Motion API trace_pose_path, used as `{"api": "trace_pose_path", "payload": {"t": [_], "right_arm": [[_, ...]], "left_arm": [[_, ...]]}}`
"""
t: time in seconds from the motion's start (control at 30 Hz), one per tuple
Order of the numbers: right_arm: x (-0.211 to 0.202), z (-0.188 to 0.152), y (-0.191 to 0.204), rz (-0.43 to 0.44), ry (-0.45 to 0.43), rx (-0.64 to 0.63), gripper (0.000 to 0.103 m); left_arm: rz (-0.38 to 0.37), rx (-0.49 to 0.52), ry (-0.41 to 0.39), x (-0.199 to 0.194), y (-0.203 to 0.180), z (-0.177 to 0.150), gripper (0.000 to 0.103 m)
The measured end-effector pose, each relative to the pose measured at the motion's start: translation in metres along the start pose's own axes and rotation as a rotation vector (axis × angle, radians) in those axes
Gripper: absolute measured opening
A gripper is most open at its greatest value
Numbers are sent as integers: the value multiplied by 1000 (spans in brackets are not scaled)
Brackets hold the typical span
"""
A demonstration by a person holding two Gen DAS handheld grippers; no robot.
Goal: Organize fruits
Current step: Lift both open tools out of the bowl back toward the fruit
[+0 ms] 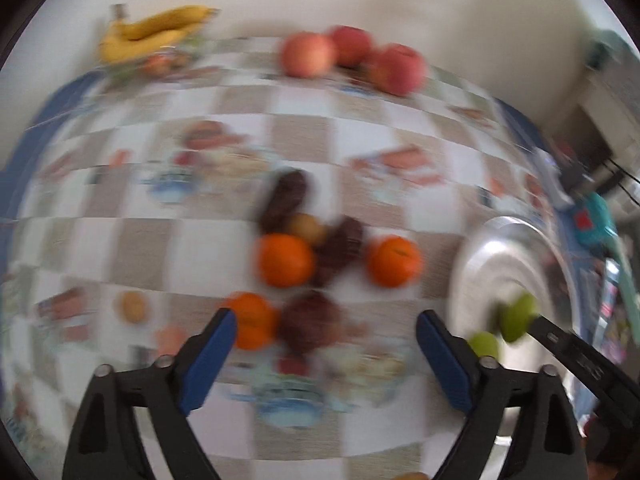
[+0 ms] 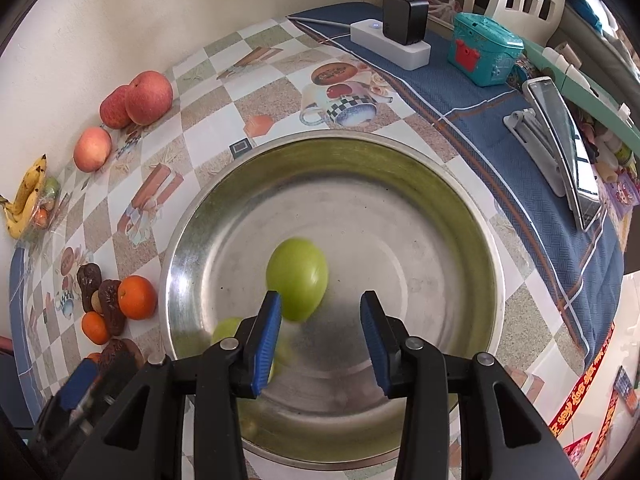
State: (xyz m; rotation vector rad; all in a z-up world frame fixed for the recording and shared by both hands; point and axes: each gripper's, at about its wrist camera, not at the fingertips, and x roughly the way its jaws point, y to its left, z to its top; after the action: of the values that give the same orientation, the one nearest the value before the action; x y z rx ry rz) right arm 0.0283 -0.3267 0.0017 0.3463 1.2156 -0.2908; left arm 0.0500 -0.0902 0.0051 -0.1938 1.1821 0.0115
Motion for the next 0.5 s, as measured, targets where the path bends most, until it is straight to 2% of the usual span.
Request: {"api": "trace_pose_path", "payload": {"t": [0.07,0.2,0.23,0.3,0.37,0.5], "right_arm": [[1,0,3,1,2,-16,42],[1,-1,8,5,2,-45,43],[1,-2,9,6,1,-53,47],[2,-3,15,16,-6,-84,70],[1,-4,22,26,-22,-114,84],[-5,-7,36,30,-76,-183,96]], "left_arm": [[101,-5,-25,-6,15,4,100],[242,-53,-21,-8,53,11,103],[282,-69,-17,-7,63,14,103],[339,-100,-11,-6,81,15,103],[362,-145,-3,-6,99,17,103],[369,-213,-13,-11,124,16,103]]}}
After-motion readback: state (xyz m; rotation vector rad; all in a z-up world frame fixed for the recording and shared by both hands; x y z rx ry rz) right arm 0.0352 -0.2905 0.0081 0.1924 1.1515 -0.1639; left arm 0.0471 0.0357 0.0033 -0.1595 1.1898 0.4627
